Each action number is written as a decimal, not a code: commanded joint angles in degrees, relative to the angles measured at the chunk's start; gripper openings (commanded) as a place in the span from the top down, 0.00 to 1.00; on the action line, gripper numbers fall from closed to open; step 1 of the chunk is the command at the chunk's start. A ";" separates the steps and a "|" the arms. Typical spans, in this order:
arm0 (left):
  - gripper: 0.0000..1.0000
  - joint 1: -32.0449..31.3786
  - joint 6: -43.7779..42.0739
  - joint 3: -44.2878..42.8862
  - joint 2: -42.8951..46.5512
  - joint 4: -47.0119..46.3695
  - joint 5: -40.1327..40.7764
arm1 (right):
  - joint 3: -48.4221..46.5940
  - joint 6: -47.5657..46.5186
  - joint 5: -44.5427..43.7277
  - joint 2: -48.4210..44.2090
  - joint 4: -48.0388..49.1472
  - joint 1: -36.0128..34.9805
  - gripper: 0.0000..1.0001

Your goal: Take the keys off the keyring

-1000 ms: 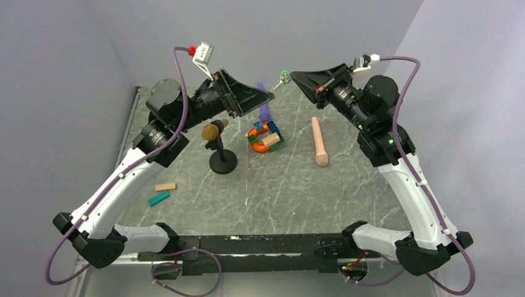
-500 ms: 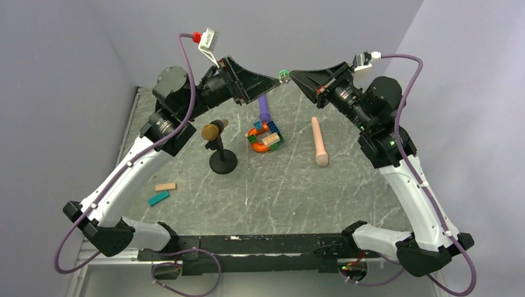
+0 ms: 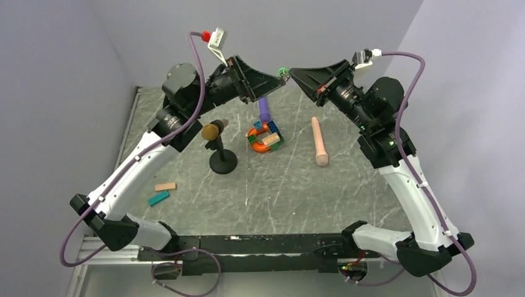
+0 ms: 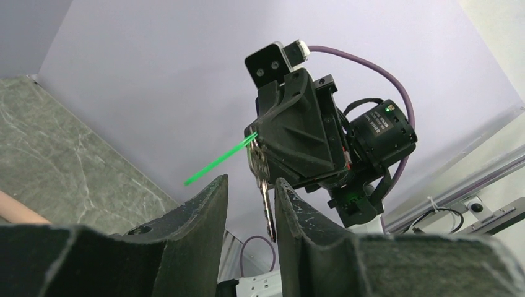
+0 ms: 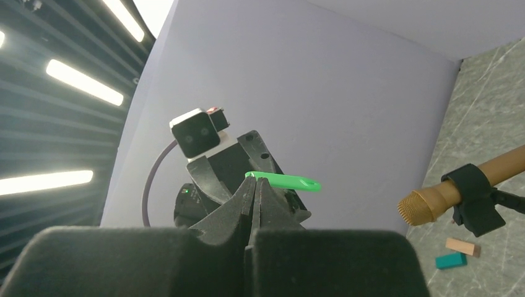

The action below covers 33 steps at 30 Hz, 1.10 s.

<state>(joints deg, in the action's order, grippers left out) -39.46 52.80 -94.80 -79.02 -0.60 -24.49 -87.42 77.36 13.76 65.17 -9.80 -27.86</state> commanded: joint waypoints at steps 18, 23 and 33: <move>0.88 -0.29 -0.84 -6.38 -2.58 -0.46 -3.30 | 1.82 -0.69 1.51 -0.36 6.81 -0.27 1.00; 1.00 -0.29 -1.50 -8.57 -3.14 2.27 -3.63 | 1.98 -2.31 3.07 -0.54 6.98 -0.26 1.00; 1.00 -0.33 -4.66 -12.59 -1.65 14.14 -5.40 | -2.29 -16.18 11.48 -0.32 0.12 -0.16 1.00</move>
<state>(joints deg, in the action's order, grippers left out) -39.40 50.13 -104.81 -82.41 10.63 -27.46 -85.89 69.38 18.98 65.14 -5.98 -27.53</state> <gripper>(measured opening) 0.015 0.009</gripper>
